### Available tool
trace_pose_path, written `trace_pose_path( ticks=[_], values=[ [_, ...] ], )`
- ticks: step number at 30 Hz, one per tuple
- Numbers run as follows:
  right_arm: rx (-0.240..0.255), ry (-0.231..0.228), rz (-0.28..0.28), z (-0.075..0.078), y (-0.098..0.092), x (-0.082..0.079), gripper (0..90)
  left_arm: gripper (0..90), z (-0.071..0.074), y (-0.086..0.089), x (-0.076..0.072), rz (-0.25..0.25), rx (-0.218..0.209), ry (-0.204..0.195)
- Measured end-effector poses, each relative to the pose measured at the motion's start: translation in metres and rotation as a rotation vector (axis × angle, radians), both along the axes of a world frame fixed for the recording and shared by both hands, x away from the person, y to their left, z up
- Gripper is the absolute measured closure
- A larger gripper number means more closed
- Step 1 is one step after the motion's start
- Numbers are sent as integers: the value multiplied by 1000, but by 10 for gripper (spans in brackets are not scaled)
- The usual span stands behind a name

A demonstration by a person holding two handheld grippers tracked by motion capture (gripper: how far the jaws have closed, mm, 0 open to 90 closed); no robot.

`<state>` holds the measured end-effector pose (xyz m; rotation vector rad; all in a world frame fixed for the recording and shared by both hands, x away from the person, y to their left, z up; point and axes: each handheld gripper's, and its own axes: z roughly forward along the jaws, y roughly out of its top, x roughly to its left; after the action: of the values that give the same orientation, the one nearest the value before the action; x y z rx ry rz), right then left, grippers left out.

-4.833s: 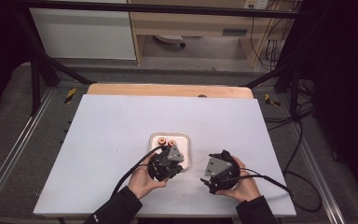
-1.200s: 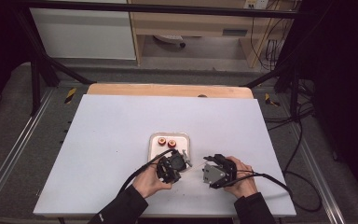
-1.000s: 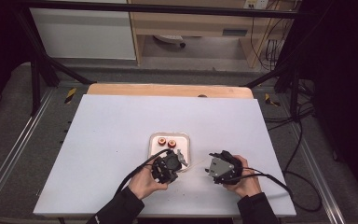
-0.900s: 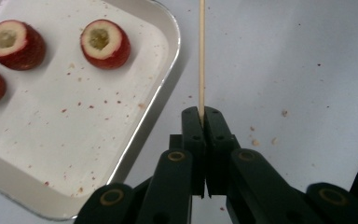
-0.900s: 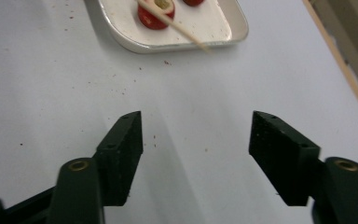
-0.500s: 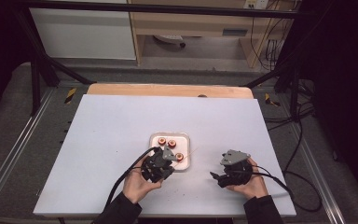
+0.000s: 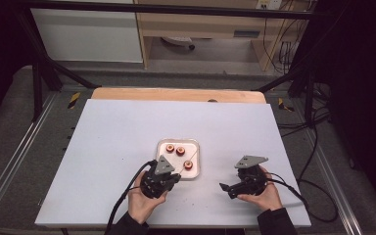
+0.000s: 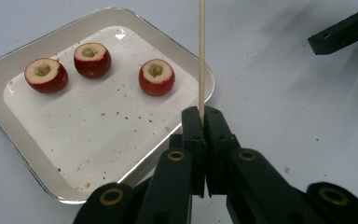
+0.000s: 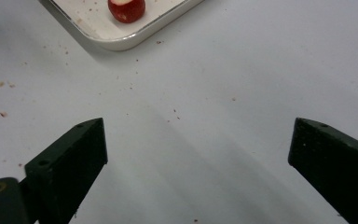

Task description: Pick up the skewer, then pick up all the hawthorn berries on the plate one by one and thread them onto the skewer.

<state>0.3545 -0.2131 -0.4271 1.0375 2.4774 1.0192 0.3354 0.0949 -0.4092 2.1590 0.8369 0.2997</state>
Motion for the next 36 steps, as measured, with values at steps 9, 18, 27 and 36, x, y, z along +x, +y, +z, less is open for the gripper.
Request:
trace_pose_path(
  ticks=[9, 18, 27, 36],
  values=[
    [93, 55, -34, 4, 0, 2, 16, 884, -19, 23, -8, 47, -101, 7],
    [123, 76, -50, 7, 7, 5, 10, 884, -27, 43, -19, 62, -126, -10],
    [135, 80, -58, 16, 27, 13, 7, 884, -27, 55, -26, 55, -147, -18],
    [97, 99, -40, 26, 60, 27, 8, 884, -28, 62, -27, 60, -141, -13]
  ],
)
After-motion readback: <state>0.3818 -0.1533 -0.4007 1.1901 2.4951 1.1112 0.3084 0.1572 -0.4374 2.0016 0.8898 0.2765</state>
